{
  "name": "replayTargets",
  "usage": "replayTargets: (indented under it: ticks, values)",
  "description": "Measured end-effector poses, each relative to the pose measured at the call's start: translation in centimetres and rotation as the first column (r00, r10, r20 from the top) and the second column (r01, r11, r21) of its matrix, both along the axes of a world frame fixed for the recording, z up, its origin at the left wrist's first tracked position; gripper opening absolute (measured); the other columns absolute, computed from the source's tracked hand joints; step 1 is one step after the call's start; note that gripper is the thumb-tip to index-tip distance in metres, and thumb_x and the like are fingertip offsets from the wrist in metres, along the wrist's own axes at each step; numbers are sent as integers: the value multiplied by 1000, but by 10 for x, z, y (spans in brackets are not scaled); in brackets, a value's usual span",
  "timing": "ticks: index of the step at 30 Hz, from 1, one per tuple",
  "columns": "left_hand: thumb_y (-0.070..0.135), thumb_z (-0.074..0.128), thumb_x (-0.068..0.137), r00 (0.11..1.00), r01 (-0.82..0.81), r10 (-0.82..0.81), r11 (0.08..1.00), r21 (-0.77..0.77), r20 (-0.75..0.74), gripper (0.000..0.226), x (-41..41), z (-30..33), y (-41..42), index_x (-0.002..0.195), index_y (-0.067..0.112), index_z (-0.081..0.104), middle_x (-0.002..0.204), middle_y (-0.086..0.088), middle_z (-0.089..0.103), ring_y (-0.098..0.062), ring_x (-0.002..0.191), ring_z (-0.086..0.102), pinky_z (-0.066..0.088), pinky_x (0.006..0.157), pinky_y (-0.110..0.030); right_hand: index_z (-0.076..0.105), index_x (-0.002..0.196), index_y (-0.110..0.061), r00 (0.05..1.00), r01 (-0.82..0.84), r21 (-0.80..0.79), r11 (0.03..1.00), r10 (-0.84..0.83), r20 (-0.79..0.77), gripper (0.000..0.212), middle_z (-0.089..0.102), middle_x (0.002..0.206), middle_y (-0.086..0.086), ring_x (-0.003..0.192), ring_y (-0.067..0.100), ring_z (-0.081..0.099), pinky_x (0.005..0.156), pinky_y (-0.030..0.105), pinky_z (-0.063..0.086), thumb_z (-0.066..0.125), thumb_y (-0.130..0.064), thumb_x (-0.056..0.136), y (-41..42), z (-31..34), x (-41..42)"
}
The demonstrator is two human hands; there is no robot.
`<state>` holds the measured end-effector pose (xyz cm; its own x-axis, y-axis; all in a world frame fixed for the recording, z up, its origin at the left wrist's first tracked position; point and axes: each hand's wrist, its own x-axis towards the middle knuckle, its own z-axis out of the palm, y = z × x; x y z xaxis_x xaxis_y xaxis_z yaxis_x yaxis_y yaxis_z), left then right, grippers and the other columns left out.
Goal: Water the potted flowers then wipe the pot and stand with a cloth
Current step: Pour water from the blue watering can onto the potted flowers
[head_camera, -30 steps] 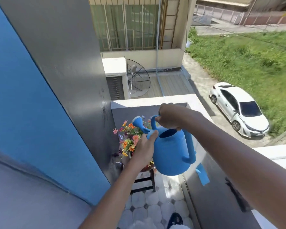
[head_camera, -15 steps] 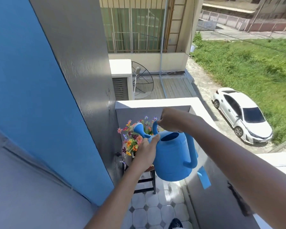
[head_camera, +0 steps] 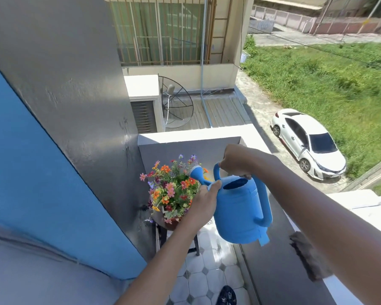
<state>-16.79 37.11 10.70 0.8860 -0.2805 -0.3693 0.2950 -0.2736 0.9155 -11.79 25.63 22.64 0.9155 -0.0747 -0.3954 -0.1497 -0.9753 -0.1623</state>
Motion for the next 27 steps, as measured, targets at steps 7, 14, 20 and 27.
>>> replayTargets:
  ticks: [7,14,20,27]
  values:
    - [77,32,73,999,-14,13,1000,-11,-52,83,20,-6,-26,107,9,63,93,-9,60,-18,78,54,39,66,-34,48,77,-2,999,-4,-47,999,2,-54,30,66,61,22,39,27,58,43,26,45,44,-20,101,-22,-6,26]
    - [84,33,72,993,-62,63,998,18,-96,84,47,-11,-37,110,15,64,109,-14,65,-29,99,65,46,75,-41,60,91,4,997,-26,-19,999,25,-74,31,62,57,14,43,23,55,46,28,44,46,-22,101,-26,2,48]
    - [79,31,74,995,-58,58,998,10,-76,83,53,2,-29,113,13,63,107,-15,66,-21,88,61,43,71,-37,61,86,3,997,-61,-31,998,60,-40,32,65,55,15,38,22,54,44,25,41,48,-22,99,-20,10,57]
    - [80,30,70,990,-122,123,992,22,-65,84,39,9,-4,112,14,61,103,-12,66,-21,87,61,42,70,-37,62,89,2,995,-95,16,995,96,-10,32,73,70,20,41,24,57,47,26,45,52,-27,99,4,10,54]
